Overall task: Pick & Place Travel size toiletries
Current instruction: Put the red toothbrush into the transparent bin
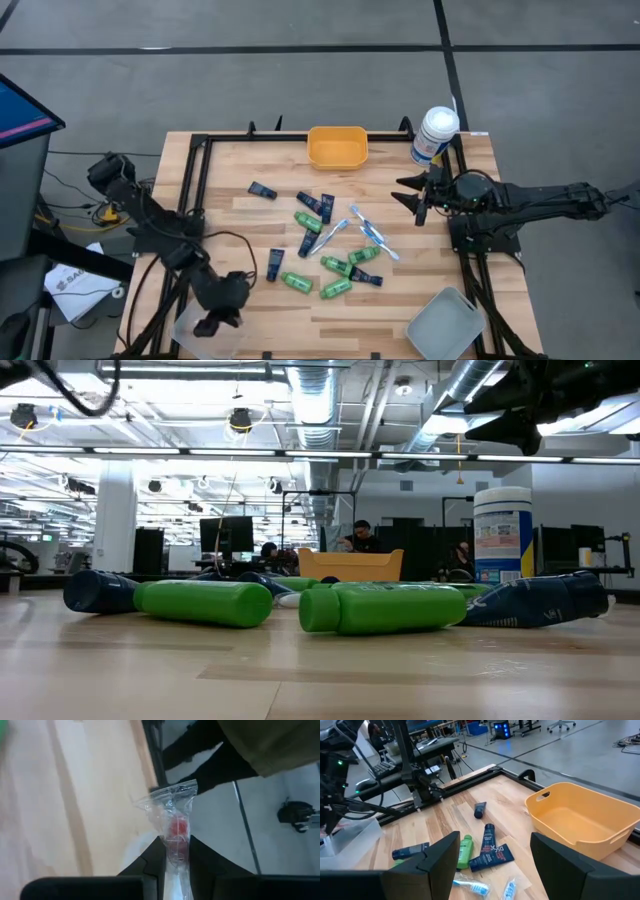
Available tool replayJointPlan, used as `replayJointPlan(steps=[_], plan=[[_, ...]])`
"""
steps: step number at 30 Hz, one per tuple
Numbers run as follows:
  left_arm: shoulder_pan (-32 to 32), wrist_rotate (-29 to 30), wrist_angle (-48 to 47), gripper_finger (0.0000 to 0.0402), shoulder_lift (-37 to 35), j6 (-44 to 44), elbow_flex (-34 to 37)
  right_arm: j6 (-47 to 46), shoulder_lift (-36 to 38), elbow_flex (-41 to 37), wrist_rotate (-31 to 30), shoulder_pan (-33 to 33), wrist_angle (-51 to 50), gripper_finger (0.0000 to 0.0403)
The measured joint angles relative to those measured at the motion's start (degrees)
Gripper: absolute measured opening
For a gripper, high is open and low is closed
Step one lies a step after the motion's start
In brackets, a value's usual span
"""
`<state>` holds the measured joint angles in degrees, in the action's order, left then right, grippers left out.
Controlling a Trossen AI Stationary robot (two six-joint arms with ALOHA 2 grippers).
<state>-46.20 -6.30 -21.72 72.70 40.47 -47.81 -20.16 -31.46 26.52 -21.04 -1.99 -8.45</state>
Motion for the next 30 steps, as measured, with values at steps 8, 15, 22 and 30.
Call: replayJointPlan(steps=[8, 15, 22, 30], plan=[[-3.62, 0.23, -0.45, 0.0049, 0.22, 4.41, -0.07, 0.06, -2.71, 0.0, -0.01, -0.01, -0.24, 0.0235], [-4.63, 0.32, -2.05, 0.0049, 0.87, 4.73, -0.07, 0.0, -5.62, 0.0, -0.02, -0.01, 0.35, 0.0235], [-4.63, 0.27, -1.91, 0.0049, 4.04, 6.93, -0.07, 0.0, -6.43, 0.0, -0.01, 0.01, 1.21, 0.0235], [-4.61, -1.96, -2.29, 0.005, 7.63, 11.58, -0.04, 0.02, -6.41, 0.0, -0.01, 0.0, 1.2, 0.0235]])
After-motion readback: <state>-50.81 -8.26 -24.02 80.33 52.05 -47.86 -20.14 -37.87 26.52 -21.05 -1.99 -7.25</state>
